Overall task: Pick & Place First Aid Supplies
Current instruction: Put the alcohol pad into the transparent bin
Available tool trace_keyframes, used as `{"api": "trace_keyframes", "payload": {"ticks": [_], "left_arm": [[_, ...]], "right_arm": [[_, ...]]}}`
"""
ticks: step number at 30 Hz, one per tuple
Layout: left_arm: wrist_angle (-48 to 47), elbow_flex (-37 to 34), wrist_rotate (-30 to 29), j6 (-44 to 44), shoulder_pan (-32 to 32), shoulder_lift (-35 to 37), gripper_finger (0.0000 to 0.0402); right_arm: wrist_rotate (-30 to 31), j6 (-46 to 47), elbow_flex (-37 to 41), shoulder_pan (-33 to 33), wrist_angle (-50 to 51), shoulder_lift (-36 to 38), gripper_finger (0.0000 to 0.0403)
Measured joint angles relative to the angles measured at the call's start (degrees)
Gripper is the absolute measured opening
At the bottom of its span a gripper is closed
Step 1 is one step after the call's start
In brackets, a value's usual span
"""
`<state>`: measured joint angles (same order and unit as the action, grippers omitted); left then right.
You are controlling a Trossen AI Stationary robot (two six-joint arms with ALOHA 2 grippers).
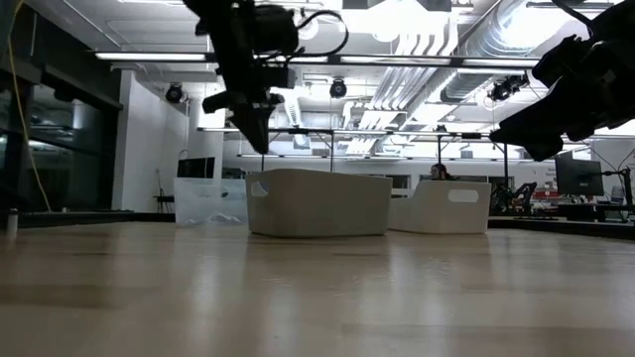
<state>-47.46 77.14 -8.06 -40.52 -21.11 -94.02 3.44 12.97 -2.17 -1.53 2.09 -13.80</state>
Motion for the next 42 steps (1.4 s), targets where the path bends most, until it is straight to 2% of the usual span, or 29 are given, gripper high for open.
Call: {"api": "trace_keyframes", "payload": {"ticks": [3,7,12,18,25,35,42], "left_arm": [[1.1,-1.0,4.8,-3.6,-4.3,0.0,0.0000],[1.0,-2.9,6.5,-6.7,-9.3,0.3,0.0000],[2.7,-6.2,12.5,-7.7,-15.1,2.2,0.0000],[6.5,-11.2,21.0,-7.8,-19.4,2.9,0.0000],[12.2,-17.4,26.8,-7.6,-22.5,4.7,0.0000],[20.7,-25.6,29.0,-4.3,-24.1,10.4,0.0015],[22.2,-26.2,28.9,-3.8,-24.7,10.4,0.0083]], "right_arm": [[0.0,0.0,0.0,0.0,0.0,0.0,0.0140],[0.0,0.0,0.0,0.0,0.0,0.0,0.0140],[0.0,0.0,0.0,0.0,0.0,0.0,0.0140],[0.0,0.0,0.0,0.0,0.0,0.0,0.0140],[0.0,0.0,0.0,0.0,0.0,0.0,0.0140],[0.0,0.0,0.0,0.0,0.0,0.0,0.0140],[0.0,0.0,0.0,0.0,0.0,0.0,0.0140]]}}
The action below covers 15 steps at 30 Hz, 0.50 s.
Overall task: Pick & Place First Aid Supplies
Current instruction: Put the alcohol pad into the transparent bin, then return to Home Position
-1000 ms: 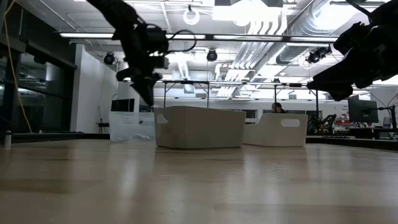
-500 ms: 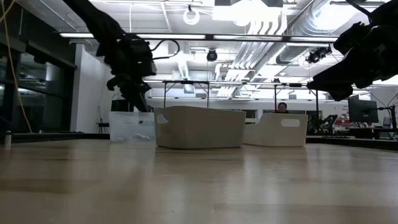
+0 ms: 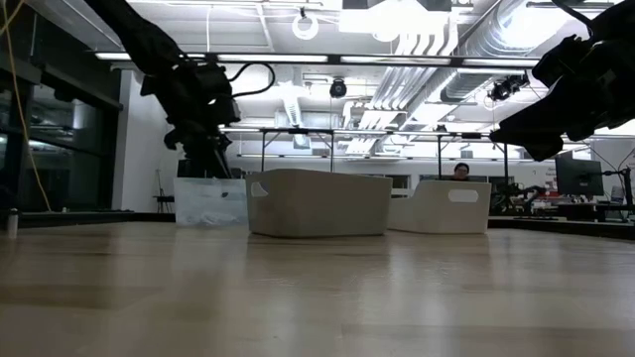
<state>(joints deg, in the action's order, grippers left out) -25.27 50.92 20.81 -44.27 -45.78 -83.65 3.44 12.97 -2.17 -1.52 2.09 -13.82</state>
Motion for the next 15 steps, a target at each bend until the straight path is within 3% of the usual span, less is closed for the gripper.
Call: {"api": "trace_keyframes", "payload": {"ticks": [7,15], "left_arm": [[2.0,0.0,-1.2,4.5,0.8,0.3,0.0161],[3.5,0.0,-7.2,6.3,10.5,8.0,0.0172]], "right_arm": [[0.0,0.0,0.0,0.0,0.0,0.0,0.0140],[0.0,0.0,0.0,0.0,0.0,0.0,0.0140]]}}
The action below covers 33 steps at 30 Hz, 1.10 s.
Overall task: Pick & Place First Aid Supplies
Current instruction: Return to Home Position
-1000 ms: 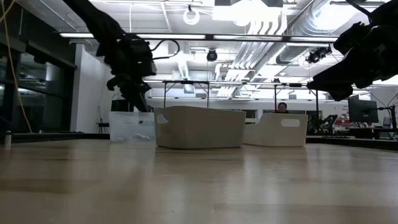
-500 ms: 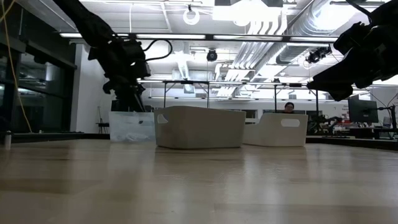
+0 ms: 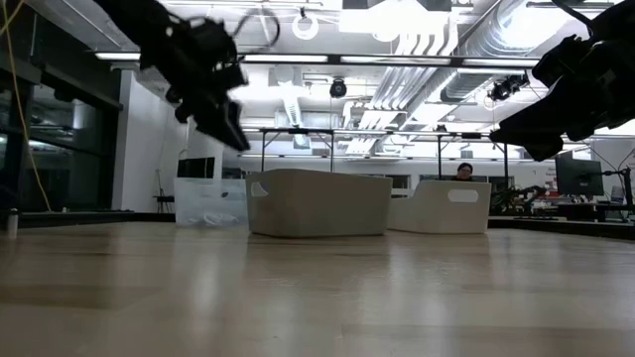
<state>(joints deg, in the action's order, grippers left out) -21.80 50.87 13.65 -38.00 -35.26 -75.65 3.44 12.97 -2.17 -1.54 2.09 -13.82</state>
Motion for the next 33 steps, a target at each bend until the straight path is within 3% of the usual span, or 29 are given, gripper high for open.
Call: {"api": "trace_keyframes", "payload": {"ticks": [8,16,24,33], "left_arm": [[6.9,-1.7,-7.7,10.4,16.3,5.5,0.0172],[39.1,-22.1,-15.4,24.4,25.6,9.5,0.0172],[58.4,-36.7,-18.6,31.1,27.4,15.0,0.0172],[61.6,-49.5,-16.5,24.8,27.4,34.5,0.0172]], "right_arm": [[0.0,0.0,0.0,0.0,0.0,0.0,0.0140],[0.0,0.0,0.0,0.0,0.0,0.0,0.0140],[0.0,0.0,0.0,0.0,0.0,0.0,0.0140],[0.0,0.0,0.0,0.0,0.0,0.0,0.0140]]}}
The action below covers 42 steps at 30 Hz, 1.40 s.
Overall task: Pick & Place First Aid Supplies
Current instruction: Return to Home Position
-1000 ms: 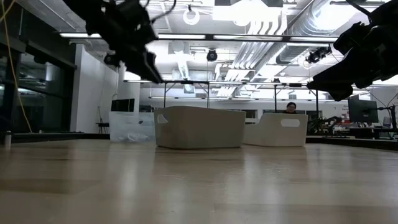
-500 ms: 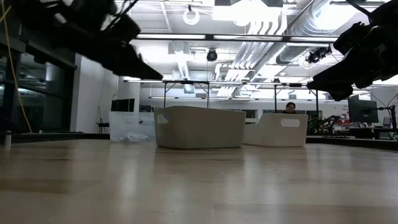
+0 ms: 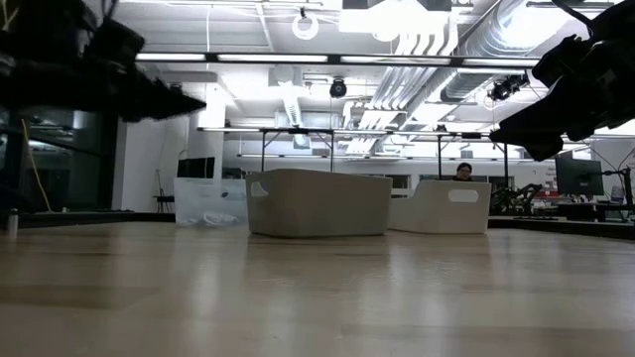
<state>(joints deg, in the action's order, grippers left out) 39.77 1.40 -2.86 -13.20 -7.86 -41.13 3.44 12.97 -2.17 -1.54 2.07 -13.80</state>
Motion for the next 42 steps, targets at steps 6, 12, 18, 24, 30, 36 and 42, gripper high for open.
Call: {"api": "trace_keyframes", "payload": {"ticks": [6,12,18,24,30,36,42], "left_arm": [[-11.7,-0.5,5.3,-6.9,0.0,14.1,0.0172],[-28.3,-0.6,3.8,-10.8,0.0,29.8,0.0172],[-39.2,-0.5,4.1,-10.6,0.1,41.0,0.0172],[-39.5,-0.6,3.6,-10.6,0.0,40.8,0.0172],[-39.6,-0.6,3.5,-10.6,0.0,40.8,0.0172],[-39.7,-0.6,3.5,-10.6,0.0,40.8,0.0172],[-39.8,-0.6,3.5,-10.6,0.0,40.8,0.0172]], "right_arm": [[0.0,0.0,0.0,0.0,0.0,0.0,0.0140],[0.0,0.0,0.0,0.0,0.0,0.0,0.0140],[0.0,0.0,0.0,0.0,0.0,0.0,0.0140],[0.0,0.0,0.0,0.0,0.0,-0.1,0.0140],[0.0,0.0,0.0,0.0,0.0,-0.1,0.0140],[0.0,0.0,0.0,0.0,0.0,-0.1,0.0140],[0.0,0.0,0.0,0.0,0.0,-0.1,0.0140]]}}
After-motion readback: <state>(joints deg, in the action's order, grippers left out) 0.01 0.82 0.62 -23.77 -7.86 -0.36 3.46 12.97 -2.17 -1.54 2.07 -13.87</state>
